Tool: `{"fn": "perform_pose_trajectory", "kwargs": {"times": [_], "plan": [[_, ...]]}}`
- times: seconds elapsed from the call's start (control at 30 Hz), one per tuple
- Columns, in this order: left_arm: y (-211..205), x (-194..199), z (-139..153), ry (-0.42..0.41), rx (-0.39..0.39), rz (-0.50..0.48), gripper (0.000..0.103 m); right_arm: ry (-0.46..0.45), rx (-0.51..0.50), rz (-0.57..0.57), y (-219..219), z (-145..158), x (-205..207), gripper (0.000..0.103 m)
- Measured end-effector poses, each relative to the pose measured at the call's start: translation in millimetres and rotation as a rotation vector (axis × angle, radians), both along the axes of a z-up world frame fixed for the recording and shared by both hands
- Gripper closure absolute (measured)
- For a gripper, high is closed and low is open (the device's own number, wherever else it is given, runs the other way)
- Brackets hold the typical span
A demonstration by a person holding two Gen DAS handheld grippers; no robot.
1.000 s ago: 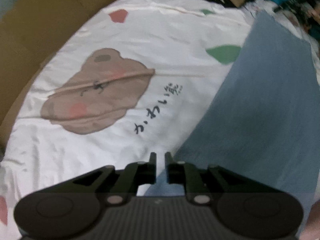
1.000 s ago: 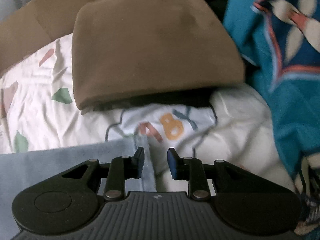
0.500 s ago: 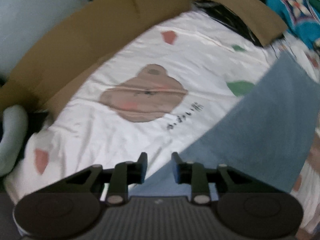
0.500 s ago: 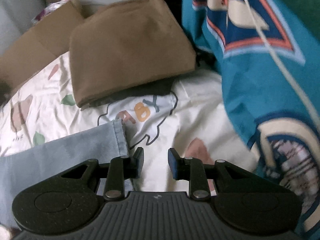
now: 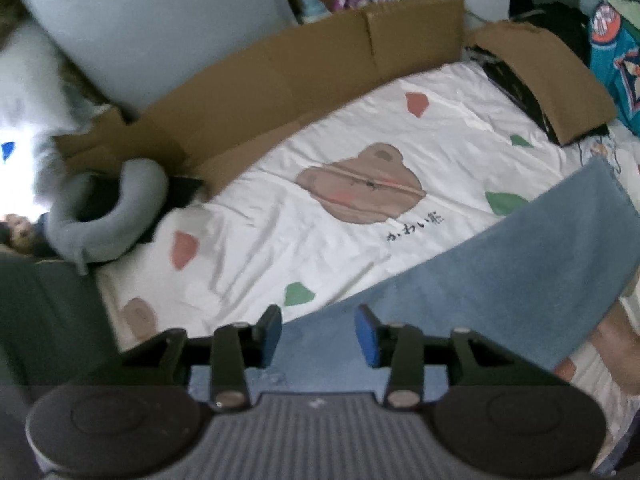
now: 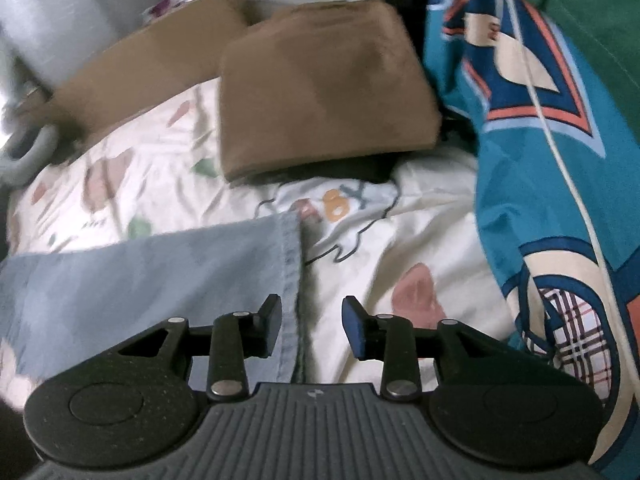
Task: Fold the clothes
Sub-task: 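Open both grippers and release the jeans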
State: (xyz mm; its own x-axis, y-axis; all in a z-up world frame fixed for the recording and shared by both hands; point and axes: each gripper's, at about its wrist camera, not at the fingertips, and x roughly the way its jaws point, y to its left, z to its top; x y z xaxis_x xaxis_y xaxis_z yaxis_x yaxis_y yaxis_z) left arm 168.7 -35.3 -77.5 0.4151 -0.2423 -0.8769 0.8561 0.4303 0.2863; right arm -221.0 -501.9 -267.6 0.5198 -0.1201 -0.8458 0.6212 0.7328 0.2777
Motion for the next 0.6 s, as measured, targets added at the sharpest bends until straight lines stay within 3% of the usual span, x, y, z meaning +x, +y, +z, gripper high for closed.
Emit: {"fn": "perform_pose_trajectory", "kwargs": {"times": [0.07, 0.23, 0.4, 0.6], "plan": [[7.6, -10.0, 12.5, -0.011, -0.030, 0.005, 0.051, -0.014, 0.014, 0.002, 2.5, 4.2, -6.9, 0.060], [22.2, -34.7, 24.5, -0.019, -0.078, -0.013, 0.050, -0.008, 0.032, -0.007, 12.8, 11.6, -18.8, 0.059], [40.4, -51.6, 15.3, -0.004, -0.104, 0.008, 0.050, -0.019, 0.058, -0.003, 23.0, 14.0, -22.7, 0.059], [60.5, -59.0, -0.6, 0.035, -0.100, 0.075, 0.050, -0.037, 0.111, -0.075, 29.5, 5.8, -34.0, 0.059]]}}
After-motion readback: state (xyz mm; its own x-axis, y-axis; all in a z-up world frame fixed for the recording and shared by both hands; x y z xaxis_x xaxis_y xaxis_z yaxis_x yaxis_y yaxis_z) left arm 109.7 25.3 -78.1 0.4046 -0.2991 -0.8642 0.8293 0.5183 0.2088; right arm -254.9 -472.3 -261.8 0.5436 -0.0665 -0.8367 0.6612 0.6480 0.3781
